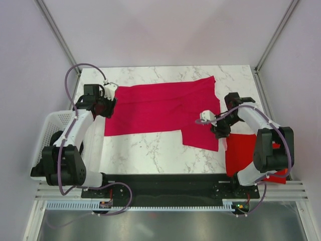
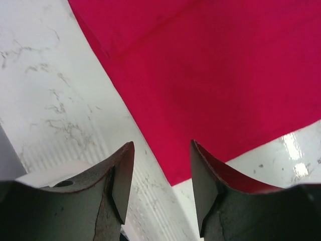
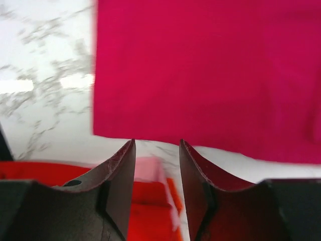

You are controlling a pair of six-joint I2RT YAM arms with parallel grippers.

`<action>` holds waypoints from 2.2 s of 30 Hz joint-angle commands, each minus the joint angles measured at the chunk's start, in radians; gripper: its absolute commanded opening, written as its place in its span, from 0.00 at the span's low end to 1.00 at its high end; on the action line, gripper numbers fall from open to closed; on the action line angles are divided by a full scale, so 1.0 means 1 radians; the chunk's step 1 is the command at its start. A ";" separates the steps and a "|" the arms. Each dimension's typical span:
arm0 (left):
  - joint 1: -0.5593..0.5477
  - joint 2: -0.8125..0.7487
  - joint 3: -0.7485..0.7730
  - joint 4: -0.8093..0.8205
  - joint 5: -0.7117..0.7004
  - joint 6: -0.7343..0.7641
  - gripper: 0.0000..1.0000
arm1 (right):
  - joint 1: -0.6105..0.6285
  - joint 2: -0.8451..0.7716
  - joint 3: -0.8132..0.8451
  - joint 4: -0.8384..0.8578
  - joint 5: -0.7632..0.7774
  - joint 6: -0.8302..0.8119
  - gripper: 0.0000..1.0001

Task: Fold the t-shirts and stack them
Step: Fold the tshirt

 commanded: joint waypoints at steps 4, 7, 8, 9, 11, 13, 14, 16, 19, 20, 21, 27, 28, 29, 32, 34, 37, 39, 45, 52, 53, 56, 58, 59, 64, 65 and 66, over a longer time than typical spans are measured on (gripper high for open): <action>0.003 -0.079 -0.064 -0.020 0.014 0.043 0.55 | 0.076 -0.166 -0.211 -0.114 -0.002 -0.407 0.48; 0.003 -0.072 -0.067 -0.022 0.001 0.037 0.55 | 0.108 -0.180 -0.269 -0.085 0.033 -0.459 0.48; 0.003 -0.069 -0.064 -0.022 -0.002 0.037 0.55 | 0.114 -0.179 -0.277 -0.079 0.044 -0.469 0.47; 0.003 -0.064 -0.061 -0.023 -0.006 0.037 0.55 | 0.115 -0.179 -0.285 -0.061 0.050 -0.470 0.47; 0.003 -0.058 -0.055 -0.023 -0.007 0.037 0.56 | 0.115 -0.171 -0.297 -0.041 0.061 -0.470 0.47; 0.003 -0.053 -0.050 -0.030 -0.012 0.034 0.55 | 0.115 -0.159 -0.300 -0.008 0.073 -0.461 0.46; 0.003 -0.052 -0.047 -0.031 -0.013 0.037 0.56 | 0.117 -0.154 -0.299 0.002 0.073 -0.453 0.46; 0.003 -0.047 -0.045 -0.033 -0.018 0.041 0.55 | 0.115 -0.141 -0.299 0.021 0.076 -0.447 0.45; 0.003 -0.047 -0.056 -0.040 -0.019 0.058 0.56 | 0.117 -0.121 -0.299 0.035 0.087 -0.453 0.45; 0.001 -0.049 -0.067 -0.043 -0.019 0.070 0.56 | 0.115 -0.116 -0.300 0.035 0.088 -0.455 0.45; 0.003 -0.049 -0.073 -0.045 -0.024 0.078 0.56 | 0.117 -0.108 -0.305 0.036 0.093 -0.461 0.46; 0.003 -0.043 -0.102 -0.080 -0.027 0.136 0.61 | 0.117 -0.085 -0.329 0.038 0.125 -0.486 0.45; 0.003 -0.040 -0.105 -0.097 -0.026 0.147 0.60 | 0.115 -0.084 -0.331 0.041 0.131 -0.487 0.46; 0.004 -0.038 -0.114 -0.105 -0.026 0.174 0.59 | 0.115 -0.081 -0.332 0.041 0.139 -0.489 0.46; 0.003 -0.027 -0.131 -0.147 -0.038 0.221 0.55 | 0.117 -0.071 -0.337 0.045 0.154 -0.489 0.44; 0.003 -0.007 -0.134 -0.175 -0.050 0.228 0.53 | 0.117 -0.064 -0.339 0.059 0.159 -0.480 0.33; 0.004 -0.003 -0.160 -0.198 -0.045 0.228 0.57 | 0.119 -0.053 -0.328 0.073 0.154 -0.432 0.10; 0.004 -0.006 -0.183 -0.200 -0.044 0.230 0.57 | 0.117 -0.053 -0.322 0.075 0.150 -0.414 0.01; 0.004 -0.007 -0.239 -0.204 -0.041 0.231 0.56 | 0.117 -0.053 -0.316 0.076 0.142 -0.392 0.00; 0.004 0.058 -0.227 -0.159 -0.079 0.178 0.55 | 0.125 -0.048 -0.296 0.076 0.131 -0.364 0.00; 0.004 0.069 -0.219 -0.157 -0.087 0.173 0.55 | 0.128 -0.050 -0.294 0.075 0.131 -0.363 0.00; 0.003 0.114 -0.193 -0.145 -0.102 0.164 0.56 | 0.128 -0.055 -0.293 0.070 0.133 -0.358 0.00; 0.003 0.131 -0.184 -0.134 -0.113 0.161 0.58 | 0.128 -0.058 -0.296 0.068 0.134 -0.355 0.00; 0.003 0.146 -0.179 -0.129 -0.113 0.159 0.59 | 0.126 -0.058 -0.297 0.070 0.134 -0.355 0.00; 0.004 0.163 -0.138 -0.125 -0.102 0.139 0.59 | 0.126 -0.065 -0.309 0.068 0.127 -0.341 0.00; 0.003 0.160 -0.133 -0.125 -0.098 0.141 0.58 | 0.128 -0.065 -0.311 0.068 0.125 -0.338 0.00; 0.003 0.151 -0.125 -0.125 -0.096 0.142 0.58 | 0.126 -0.067 -0.312 0.070 0.127 -0.340 0.00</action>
